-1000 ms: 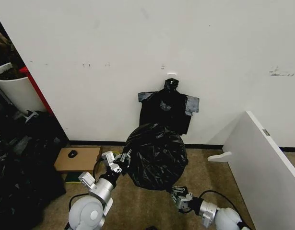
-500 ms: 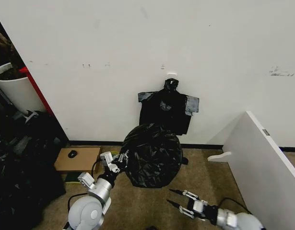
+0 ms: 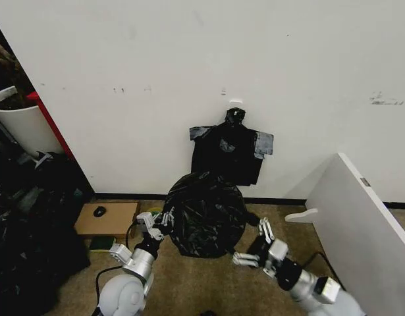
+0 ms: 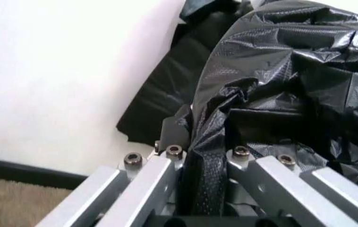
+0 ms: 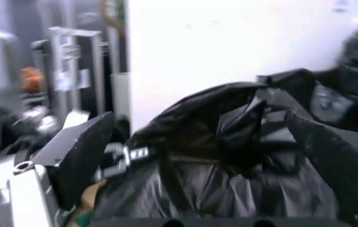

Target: Place the garbage bag over the trash bin.

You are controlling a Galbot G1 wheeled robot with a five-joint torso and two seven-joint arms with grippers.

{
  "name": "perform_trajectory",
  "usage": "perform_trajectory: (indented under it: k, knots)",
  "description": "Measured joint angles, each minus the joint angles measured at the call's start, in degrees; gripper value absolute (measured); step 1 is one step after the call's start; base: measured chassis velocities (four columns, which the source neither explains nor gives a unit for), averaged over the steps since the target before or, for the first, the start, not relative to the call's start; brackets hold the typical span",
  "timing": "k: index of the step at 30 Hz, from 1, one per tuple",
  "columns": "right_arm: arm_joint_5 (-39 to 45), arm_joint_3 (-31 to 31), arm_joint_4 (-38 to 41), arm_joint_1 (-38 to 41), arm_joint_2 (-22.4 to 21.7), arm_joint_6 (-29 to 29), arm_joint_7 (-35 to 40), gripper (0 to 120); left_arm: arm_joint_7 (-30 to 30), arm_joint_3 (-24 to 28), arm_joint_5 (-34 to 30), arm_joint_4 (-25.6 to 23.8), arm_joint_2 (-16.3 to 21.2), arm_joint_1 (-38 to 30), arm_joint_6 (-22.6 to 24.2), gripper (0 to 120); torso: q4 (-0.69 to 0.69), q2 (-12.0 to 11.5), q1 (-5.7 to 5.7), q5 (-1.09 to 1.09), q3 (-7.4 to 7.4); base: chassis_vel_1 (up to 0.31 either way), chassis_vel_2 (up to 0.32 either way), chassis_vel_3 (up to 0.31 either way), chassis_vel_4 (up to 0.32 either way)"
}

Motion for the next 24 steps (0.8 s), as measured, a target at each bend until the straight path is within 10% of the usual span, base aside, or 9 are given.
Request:
perform_trajectory:
  k: [14,24]
  knots:
    - [14.1,-19.6,9.1,10.6,5.8,-28.3,33.6,50,1.3,1.5,9.2,2.4,-1.3,-1.5,-6.3,3,0.01,0.0,0.00,0.01,0.00,0.000,0.000,0.000,0.000]
    - [15.2,-23.2,3.7,19.0,9.3,-33.3,43.3,17,2.2,2.1,15.9,5.9,-2.9,-1.8,-8.4,3,0.00,0.0,0.00,0.00,0.00,0.000,0.000,0.000,0.000]
